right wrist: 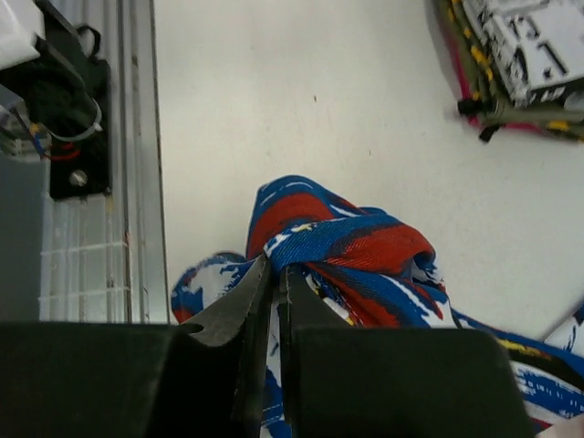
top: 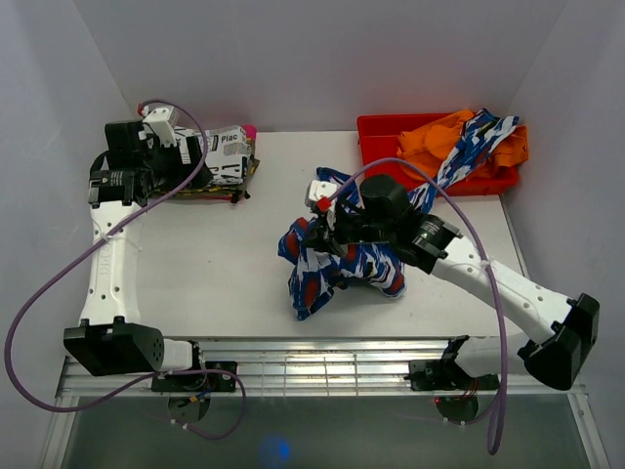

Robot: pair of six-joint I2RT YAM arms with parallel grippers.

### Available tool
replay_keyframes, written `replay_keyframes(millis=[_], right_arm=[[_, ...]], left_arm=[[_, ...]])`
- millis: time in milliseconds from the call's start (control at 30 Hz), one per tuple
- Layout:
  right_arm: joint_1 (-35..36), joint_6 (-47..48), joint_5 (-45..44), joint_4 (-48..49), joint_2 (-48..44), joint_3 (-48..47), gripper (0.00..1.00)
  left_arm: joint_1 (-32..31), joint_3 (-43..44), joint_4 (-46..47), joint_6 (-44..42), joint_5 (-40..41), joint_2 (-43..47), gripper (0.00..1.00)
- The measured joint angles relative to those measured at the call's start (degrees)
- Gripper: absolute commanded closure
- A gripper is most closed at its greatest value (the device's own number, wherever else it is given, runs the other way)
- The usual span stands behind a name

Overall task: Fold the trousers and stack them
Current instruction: Move the trousers to the center of the board

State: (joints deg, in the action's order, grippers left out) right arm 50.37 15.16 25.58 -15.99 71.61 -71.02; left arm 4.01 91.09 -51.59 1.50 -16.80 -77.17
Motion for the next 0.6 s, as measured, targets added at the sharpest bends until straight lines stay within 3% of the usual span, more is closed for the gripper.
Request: replay_keyframes(millis=[33, 100, 133, 167, 300, 467, 600], right_arm=[[0.11, 0.79, -0.46, -0.04, 1.16, 0.76, 0.75], [0.02, 1.77, -2.25, -0.61, 2.71, 2.58, 0.55], [-0.09, 2.16, -3.21, -1.05, 3.19, 3.21, 0.36], [-0.46, 2.1, -5.03, -2.27, 3.78, 3.72, 0.29], [-6.01, 1.44, -9.22, -4.96, 3.08, 3.82, 0.27], [-28.41, -3.1, -15.1, -6.27, 0.31, 2.45, 0.28], [-41.79, -7.17, -21.51, -5.75, 1.95, -2.23, 0.3]], left_arm=[[0.0, -0.35, 0.0, -0.04, -0.37, 0.0, 0.04], [0.0, -1.27, -0.07, -0.31, -1.29, 0.0, 0.04], [0.0, -1.84, -0.22, -0.42, -1.79, -0.04, 0.04], [0.0, -2.34, -0.33, -0.55, -2.23, -0.11, 0.04], [0.0, -3.56, -0.87, -1.81, -3.98, -0.79, 0.04], [0.0, -4.66, -0.46, -2.8, -5.77, -1.11, 0.04], [0.0, -5.4, -0.28, -2.99, -6.32, -1.25, 0.04]])
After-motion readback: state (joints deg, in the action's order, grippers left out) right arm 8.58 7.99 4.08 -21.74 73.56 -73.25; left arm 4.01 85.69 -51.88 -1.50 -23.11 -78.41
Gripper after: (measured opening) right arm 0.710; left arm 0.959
